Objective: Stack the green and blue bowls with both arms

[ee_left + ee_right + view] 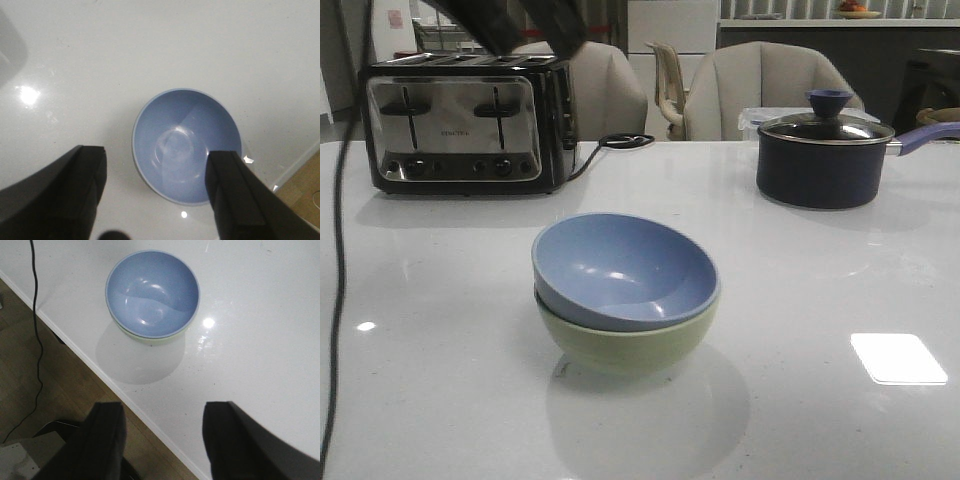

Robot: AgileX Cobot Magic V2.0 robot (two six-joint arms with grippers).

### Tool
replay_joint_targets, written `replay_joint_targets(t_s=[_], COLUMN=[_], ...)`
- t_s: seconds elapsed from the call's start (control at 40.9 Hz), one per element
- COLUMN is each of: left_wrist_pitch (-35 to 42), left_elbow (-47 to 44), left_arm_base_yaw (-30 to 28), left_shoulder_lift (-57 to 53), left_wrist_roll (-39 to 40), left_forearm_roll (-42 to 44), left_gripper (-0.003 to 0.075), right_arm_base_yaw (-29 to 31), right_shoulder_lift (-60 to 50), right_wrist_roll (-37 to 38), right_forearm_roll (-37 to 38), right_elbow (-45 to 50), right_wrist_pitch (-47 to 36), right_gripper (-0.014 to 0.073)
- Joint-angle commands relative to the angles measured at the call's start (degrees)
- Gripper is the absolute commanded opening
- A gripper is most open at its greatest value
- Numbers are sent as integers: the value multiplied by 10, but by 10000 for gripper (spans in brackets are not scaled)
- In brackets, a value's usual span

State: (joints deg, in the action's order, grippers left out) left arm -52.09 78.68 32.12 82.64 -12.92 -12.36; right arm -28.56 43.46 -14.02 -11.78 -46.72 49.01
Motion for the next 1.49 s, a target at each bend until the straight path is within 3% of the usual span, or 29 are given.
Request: replay_joint_targets(t_s=[0.0, 0.489, 0.709, 0.758, 0.856, 1.101, 1.149, 1.467], left_wrist_pitch=[19, 75, 79, 79, 82, 103, 103, 102], left_elbow=[-29, -286, -350, -353, -354, -354, -354, -354], left_arm_base_yaw=[3, 3, 3, 3, 3, 3, 3, 3], left_shoulder_lift=[-86, -398, -467, -469, -469, -469, -469, -469], left_wrist_roll=[-11, -22, -22, -22, -22, -22, -22, 42], left_forearm_roll=[-11, -11, -11, -11, -11, -11, -10, 74], left_gripper=[488, 488, 485, 454, 359, 128, 94, 99], right_arm_base_yaw=[0, 0, 0, 0, 0, 0, 0, 0], right_shoulder_lift=[-2, -2, -2, -2, -2, -2, -2, -2], right_wrist_roll=[-1, -1, -1, -1, -1, -1, -1, -1], right_forearm_roll=[-7, -7, -7, -7, -7, -7, -7, -7], right_elbow=[-16, -16, -16, -16, -16, -16, -16, -16], right_wrist_pitch=[-32, -32, -30, -30, -29, -29, -28, -24], right_gripper=[463, 463, 463, 461, 382, 62, 34, 38])
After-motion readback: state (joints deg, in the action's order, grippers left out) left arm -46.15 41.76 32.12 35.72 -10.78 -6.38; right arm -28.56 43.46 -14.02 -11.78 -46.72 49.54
